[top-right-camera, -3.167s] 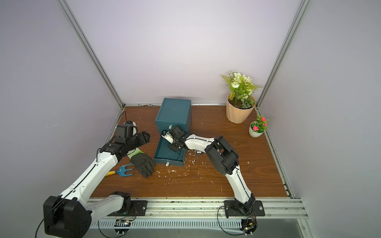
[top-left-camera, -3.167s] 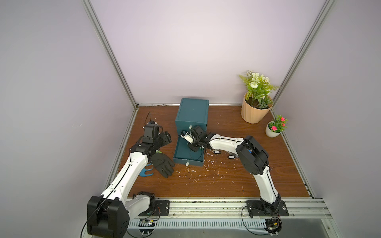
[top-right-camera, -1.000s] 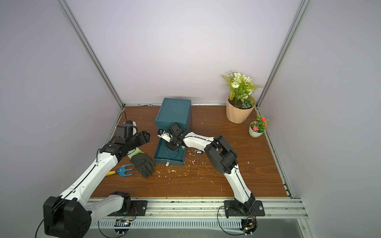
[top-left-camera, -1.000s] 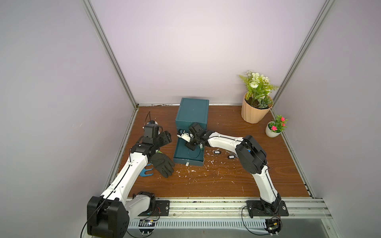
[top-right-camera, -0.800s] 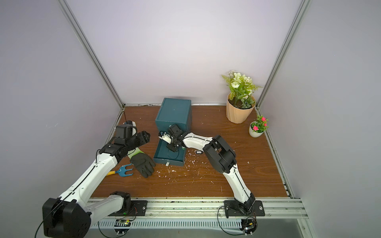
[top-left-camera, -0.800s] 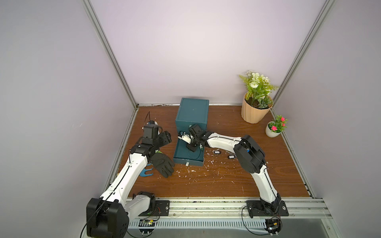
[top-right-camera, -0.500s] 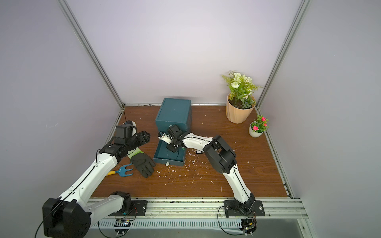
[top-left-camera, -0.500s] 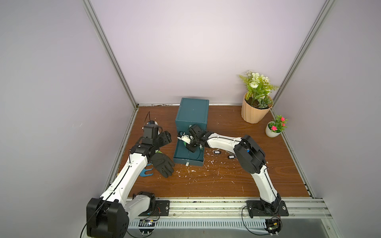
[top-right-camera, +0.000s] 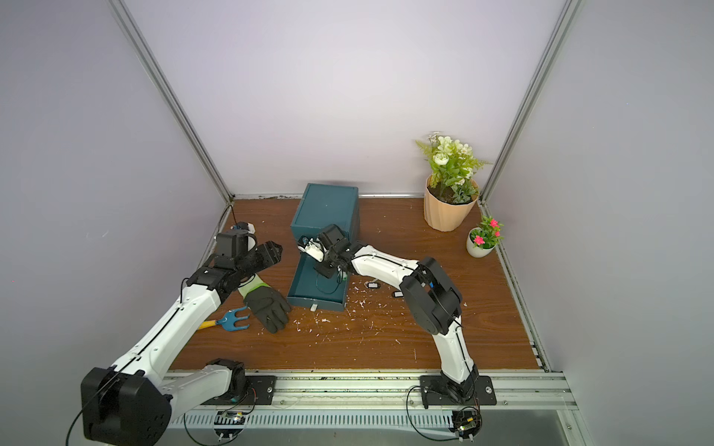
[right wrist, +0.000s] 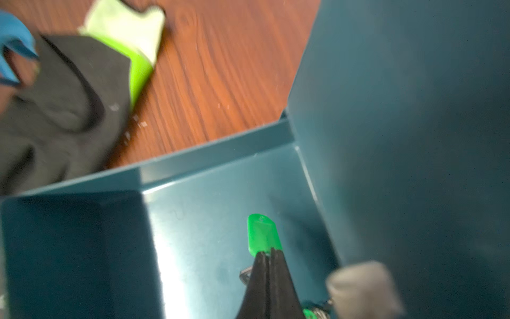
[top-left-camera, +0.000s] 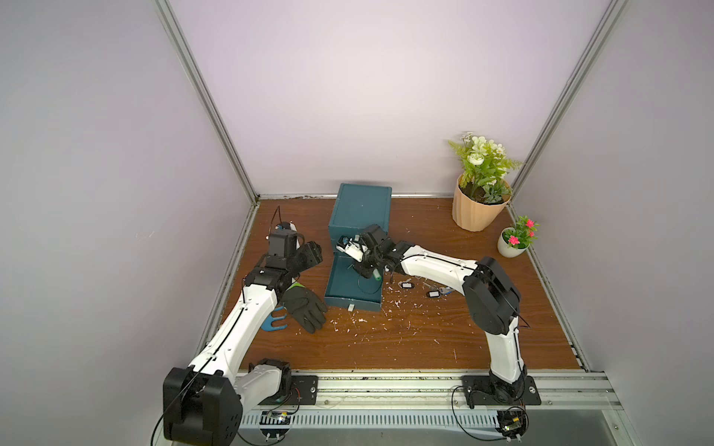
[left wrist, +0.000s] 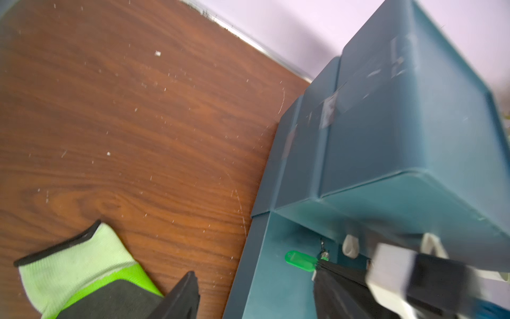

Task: Take the keys out of the drawer
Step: Pick up the key from the drawer.

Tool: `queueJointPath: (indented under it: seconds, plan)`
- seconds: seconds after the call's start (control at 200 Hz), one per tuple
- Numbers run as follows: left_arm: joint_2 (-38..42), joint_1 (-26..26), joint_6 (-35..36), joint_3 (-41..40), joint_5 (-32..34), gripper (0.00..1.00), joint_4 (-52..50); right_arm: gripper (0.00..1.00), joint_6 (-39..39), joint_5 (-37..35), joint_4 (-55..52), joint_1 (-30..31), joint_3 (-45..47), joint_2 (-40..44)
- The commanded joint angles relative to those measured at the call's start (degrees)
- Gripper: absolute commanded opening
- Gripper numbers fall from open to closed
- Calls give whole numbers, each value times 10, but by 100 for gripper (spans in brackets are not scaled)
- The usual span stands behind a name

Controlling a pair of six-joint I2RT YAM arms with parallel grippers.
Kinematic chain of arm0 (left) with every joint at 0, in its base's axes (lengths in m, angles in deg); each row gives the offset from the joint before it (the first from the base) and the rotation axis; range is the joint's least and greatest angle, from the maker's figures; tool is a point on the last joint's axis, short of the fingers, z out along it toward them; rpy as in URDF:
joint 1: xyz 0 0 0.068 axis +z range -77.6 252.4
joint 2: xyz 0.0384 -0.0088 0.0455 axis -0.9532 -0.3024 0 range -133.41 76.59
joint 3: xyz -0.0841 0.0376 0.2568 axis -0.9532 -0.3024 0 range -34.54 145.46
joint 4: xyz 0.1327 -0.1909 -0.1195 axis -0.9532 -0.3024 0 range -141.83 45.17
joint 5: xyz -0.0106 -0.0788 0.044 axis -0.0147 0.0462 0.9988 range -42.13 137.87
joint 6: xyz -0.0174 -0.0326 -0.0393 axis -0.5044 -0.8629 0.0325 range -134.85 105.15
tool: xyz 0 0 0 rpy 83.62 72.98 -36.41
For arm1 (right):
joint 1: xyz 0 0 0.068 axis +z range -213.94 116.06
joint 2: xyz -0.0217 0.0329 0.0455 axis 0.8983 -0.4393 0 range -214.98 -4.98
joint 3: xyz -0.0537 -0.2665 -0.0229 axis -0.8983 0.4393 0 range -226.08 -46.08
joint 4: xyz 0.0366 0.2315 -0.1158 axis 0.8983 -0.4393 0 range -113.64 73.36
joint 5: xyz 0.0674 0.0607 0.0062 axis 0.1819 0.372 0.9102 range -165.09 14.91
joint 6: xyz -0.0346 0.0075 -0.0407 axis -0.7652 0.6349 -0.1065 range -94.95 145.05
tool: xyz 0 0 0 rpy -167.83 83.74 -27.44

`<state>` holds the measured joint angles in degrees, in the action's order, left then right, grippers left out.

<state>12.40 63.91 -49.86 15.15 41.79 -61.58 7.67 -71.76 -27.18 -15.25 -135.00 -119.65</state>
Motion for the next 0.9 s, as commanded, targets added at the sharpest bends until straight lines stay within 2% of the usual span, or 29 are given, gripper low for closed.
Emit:
queueJointPath:
  seconds: [0.0, 0.165, 0.335, 0.675, 0.896]
  plan:
    - [8, 3, 24, 22, 10, 69, 39, 0, 9, 9, -5, -3, -9, 48]
    - [19, -14, 59, 27, 17, 69, 91, 0, 31, 2, -20, -6, -6, 91]
    - [-8, -60, 119, 60, 18, 68, 124, 0, 69, 2, -44, -25, 11, 142]
    - [-78, -126, 165, 118, 44, 68, 167, 0, 126, -7, -55, -116, 112, 272]
    - [-125, -185, 221, 164, 38, 69, 179, 0, 149, -45, -72, -164, 164, 326]
